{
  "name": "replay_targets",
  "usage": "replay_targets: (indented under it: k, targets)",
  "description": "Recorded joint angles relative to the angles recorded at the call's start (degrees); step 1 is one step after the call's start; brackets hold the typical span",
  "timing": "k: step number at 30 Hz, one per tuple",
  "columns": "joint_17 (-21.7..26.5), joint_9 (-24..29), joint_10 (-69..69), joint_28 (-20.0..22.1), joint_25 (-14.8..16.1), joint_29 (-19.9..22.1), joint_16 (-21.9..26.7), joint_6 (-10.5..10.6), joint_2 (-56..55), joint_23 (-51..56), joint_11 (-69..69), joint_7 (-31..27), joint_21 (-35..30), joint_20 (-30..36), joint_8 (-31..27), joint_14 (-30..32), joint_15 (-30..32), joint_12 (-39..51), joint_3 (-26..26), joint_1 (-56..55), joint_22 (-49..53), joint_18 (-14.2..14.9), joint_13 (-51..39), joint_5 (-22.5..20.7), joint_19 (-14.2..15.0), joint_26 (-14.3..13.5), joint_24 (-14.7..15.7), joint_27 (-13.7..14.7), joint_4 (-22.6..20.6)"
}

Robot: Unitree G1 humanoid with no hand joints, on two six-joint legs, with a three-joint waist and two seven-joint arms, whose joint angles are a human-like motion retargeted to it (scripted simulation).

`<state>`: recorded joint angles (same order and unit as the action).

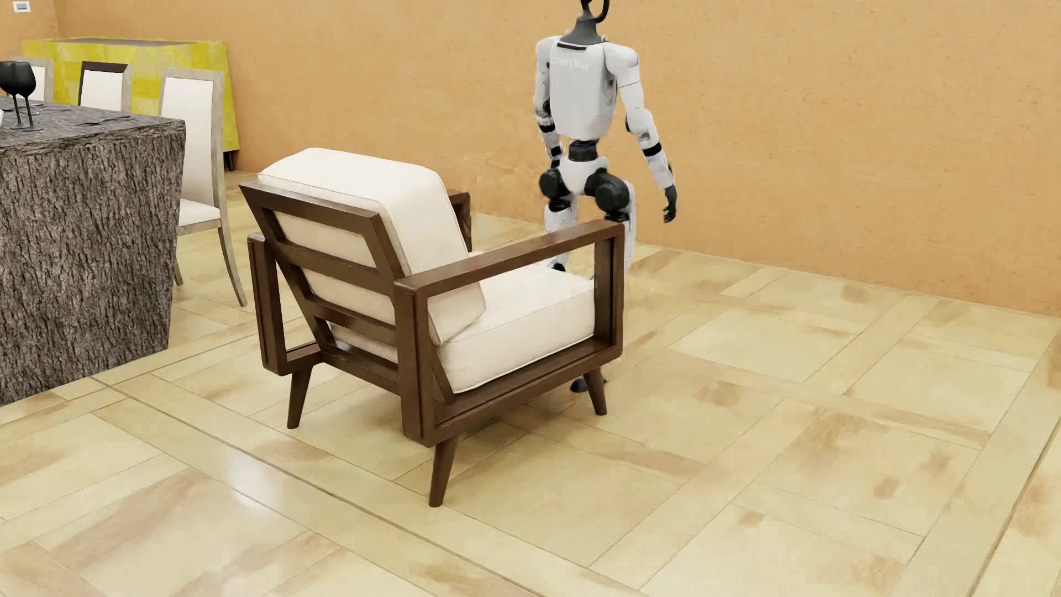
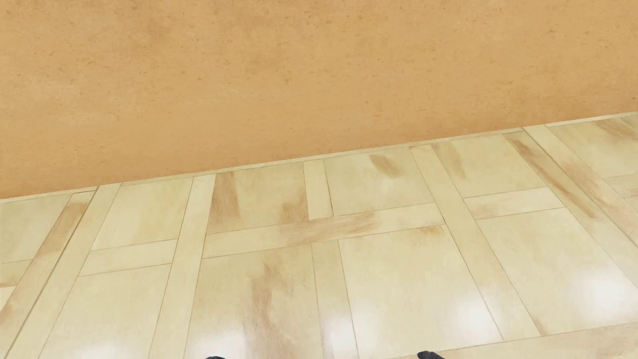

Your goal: Sit down on the chair

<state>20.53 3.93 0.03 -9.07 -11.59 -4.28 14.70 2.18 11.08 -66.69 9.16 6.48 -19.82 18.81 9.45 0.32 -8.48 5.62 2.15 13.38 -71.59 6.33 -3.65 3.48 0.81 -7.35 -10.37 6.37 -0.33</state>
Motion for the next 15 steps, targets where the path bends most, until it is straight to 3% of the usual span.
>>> replay_targets:
  k: [4, 8, 15]
  targets:
    - [1.38, -0.98, -0.03, -0.75, -3.81, -4.52, -0.39, 0.23, 0.35, -1.97, 0.12, 0.5, 0.12, -1.58, 0.36, -0.45, -0.29, -2.42, 0.02, 0.62, -0.57, 0.07, 2.82, 0.19, 0.26, 0.13, 0.06, 0.9, -0.07]
    - [1.89, -0.94, 0.01, -1.63, -2.7, -5.23, -0.95, 0.31, 0.14, 1.54, -0.01, 0.39, 0.9, -0.7, 0.01, -0.54, -0.09, -2.89, 0.16, 0.42, 2.85, -0.05, 4.12, 0.01, 0.04, -0.62, 0.38, 1.78, 0.05]
    - [-0.39, 1.53, 1.89, -0.54, -2.23, -4.32, -1.85, 0.21, -1.26, 5.32, -0.71, -0.43, -2.88, 1.64, -1.16, 0.03, 1.88, 0.77, -0.02, -2.21, 6.46, -1.63, -1.48, -0.82, -1.31, -0.46, 1.57, 1.72, -0.11]
